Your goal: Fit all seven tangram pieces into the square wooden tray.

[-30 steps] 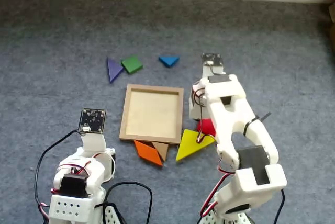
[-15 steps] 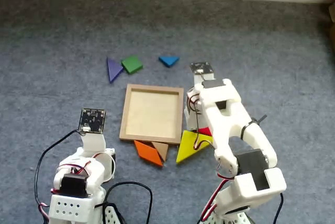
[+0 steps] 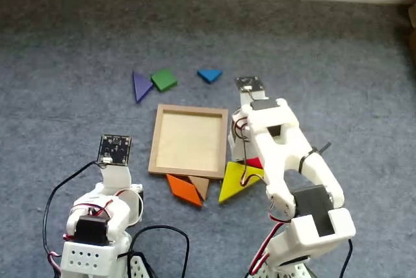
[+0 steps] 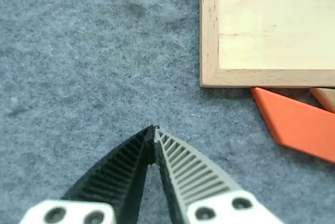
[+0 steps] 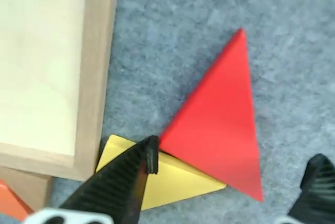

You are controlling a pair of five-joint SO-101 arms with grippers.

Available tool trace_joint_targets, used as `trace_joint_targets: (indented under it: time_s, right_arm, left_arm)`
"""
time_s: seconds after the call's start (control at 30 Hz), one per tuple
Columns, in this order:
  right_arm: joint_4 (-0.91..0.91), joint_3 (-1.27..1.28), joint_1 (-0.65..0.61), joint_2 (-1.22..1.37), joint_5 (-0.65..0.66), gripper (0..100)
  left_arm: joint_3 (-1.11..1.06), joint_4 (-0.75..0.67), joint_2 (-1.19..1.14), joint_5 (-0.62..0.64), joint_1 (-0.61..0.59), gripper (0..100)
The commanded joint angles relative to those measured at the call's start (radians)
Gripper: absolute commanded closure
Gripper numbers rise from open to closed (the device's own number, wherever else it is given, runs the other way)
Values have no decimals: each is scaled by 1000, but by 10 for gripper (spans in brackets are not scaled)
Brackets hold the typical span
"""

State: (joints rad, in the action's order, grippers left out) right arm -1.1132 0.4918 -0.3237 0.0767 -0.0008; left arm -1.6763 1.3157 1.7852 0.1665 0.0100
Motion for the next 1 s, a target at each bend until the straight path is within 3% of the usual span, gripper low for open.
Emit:
trace_joint_targets:
  time_s: [0.0,0.8,0.97]
  right_arm:
    - [13,-13,-13,44,11,598]
    - [12,-13,-5,41,72,657]
    - [21,-4,10,-88,161,759]
  left_arm:
    - [-19,6,27,-3,-12,993]
    - [-19,6,27,-3,-12,993]
    - [-19,6,27,-3,-12,993]
